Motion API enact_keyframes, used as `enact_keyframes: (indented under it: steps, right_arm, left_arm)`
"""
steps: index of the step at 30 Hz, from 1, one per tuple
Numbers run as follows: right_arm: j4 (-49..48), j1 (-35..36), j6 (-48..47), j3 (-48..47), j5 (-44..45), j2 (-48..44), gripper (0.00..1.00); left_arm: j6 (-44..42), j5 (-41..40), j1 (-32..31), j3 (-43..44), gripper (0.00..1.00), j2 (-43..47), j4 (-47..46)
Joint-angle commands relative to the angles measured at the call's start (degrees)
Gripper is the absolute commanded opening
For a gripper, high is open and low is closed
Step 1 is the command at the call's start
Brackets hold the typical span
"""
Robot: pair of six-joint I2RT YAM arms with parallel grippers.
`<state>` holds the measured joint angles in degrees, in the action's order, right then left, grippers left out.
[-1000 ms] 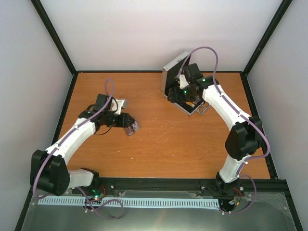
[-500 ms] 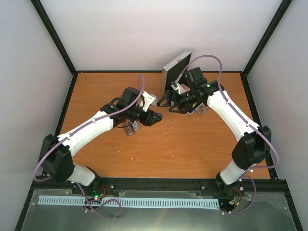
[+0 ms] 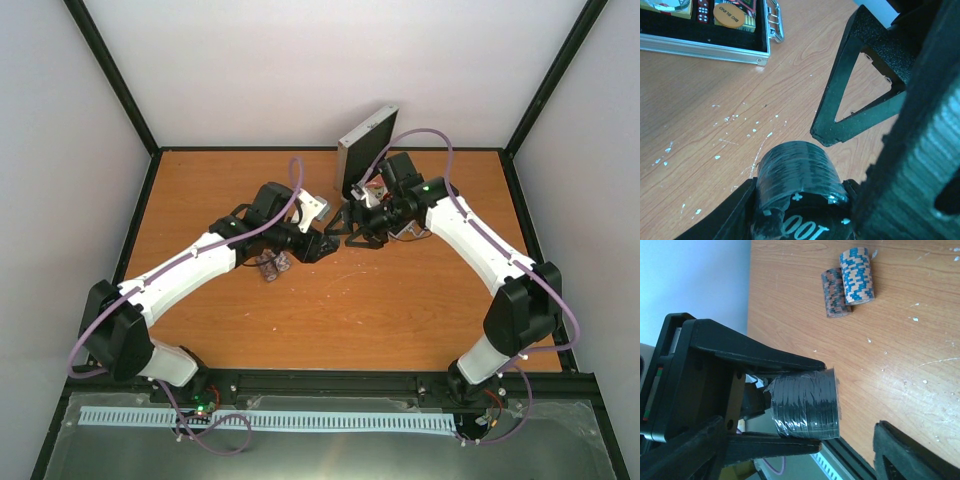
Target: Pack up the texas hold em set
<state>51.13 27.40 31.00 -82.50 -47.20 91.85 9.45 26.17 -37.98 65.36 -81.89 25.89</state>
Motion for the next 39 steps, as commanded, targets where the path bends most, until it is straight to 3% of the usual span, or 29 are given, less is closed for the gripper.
enact_keyframes:
  steps: [1, 4, 20, 30, 32, 36, 39]
  right_arm:
    - [-0.2, 1.2, 0.5, -0.6, -1.1, 0.6, 0.74]
    - [0.1, 1.3, 0.3, -1.0, -1.1, 1.0, 0.68]
    - [0.5, 1.4, -0.2, -1.6, -2.5, 4.6, 0.66]
    - [0.5, 1.4, -0.7, -3.2, -3.6, 5.0, 0.37]
    - [0.5, 1.4, -0.9, -3.8, -3.6, 5.0, 0.33]
    - [1.7, 1.4, -1.7, -6.3, -1.0, 4.6, 0.30]
    - [2.8, 0.2, -2.3, -9.1, 3.4, 4.1, 0.30]
  left_arm:
    - [-1.1, 0.9, -0.5, 1.6, 0.40, 2.0, -4.1]
    - [-1.2, 0.5, -0.5, 1.6, 0.40, 2.0, -4.1]
    - [-2.0, 0.7, -0.5, 1.8, 0.40, 2.4, -5.3]
    - [-2.2, -1.3, -0.5, 2.1, 0.42, 1.3, -6.0]
    - [-2.3, -1.6, -0.5, 2.1, 0.49, 1.2, -6.2]
    - [-2.0, -3.9, -0.5, 2.4, 0.81, 1.4, -6.5]
    - [-1.6, -8.1, -0.3, 3.3, 0.98, 2.0, -7.0]
